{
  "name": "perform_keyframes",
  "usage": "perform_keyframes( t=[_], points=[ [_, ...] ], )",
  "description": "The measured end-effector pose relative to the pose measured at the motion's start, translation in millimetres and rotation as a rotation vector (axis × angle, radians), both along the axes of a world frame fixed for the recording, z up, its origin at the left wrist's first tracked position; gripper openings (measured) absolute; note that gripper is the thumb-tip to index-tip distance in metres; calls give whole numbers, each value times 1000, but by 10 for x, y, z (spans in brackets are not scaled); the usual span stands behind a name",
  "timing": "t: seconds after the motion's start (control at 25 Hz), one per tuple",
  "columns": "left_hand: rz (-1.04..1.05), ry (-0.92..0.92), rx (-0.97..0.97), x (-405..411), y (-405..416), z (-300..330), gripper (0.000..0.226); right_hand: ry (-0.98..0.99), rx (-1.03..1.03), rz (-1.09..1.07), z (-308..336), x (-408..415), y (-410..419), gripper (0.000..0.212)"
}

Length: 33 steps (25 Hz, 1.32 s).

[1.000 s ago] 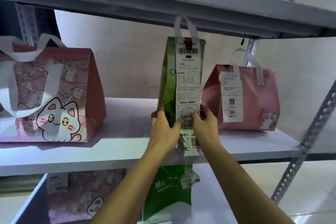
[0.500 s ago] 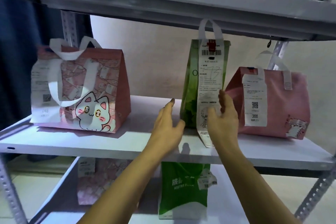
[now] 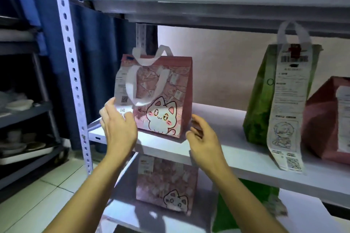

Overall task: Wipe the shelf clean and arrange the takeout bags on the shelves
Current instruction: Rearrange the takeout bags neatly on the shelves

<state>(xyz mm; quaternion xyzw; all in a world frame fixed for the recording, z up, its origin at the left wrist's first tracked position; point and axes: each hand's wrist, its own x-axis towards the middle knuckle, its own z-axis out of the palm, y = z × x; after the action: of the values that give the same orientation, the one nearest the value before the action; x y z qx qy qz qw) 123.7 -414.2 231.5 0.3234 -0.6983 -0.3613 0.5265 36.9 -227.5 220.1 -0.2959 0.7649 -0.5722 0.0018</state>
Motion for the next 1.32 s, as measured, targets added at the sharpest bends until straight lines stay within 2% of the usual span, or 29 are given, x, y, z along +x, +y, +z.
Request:
perform_keyframes(
  t=[0.08,0.16,0.28,0.52,0.6,0.72,0.92,1.12,1.32],
  points=[
    [16,-47,82,12,-271,-50,61,-35,1,19,-29,51,-106,50],
    [-25,-184,120,-25,-473,-90,64,-57,17,29,-36,62,-171,51],
    [-132,-314,93,-116,-583,-101,61,-88,43,59,-25,39,-212,55],
    [-236,-304,38,-301,-424,-89,34,-76,99,-10,73,-224,-89,34],
    [-282,-313,17,-392,-286,-128,25,-74,91,-58,118,-338,26,32],
    [-327,-323,5,-532,-138,-136,16,-109,67,-111,186,-474,158,41],
    [-314,-351,35,-584,-192,-102,32,-183,9,-80,169,-501,75,47],
    [-327,-387,46,-556,-263,-127,34,-117,33,-92,75,-503,13,51],
    [-325,-314,-91,-344,-50,-246,44,-65,73,-163,-15,-388,223,53]
  ],
)
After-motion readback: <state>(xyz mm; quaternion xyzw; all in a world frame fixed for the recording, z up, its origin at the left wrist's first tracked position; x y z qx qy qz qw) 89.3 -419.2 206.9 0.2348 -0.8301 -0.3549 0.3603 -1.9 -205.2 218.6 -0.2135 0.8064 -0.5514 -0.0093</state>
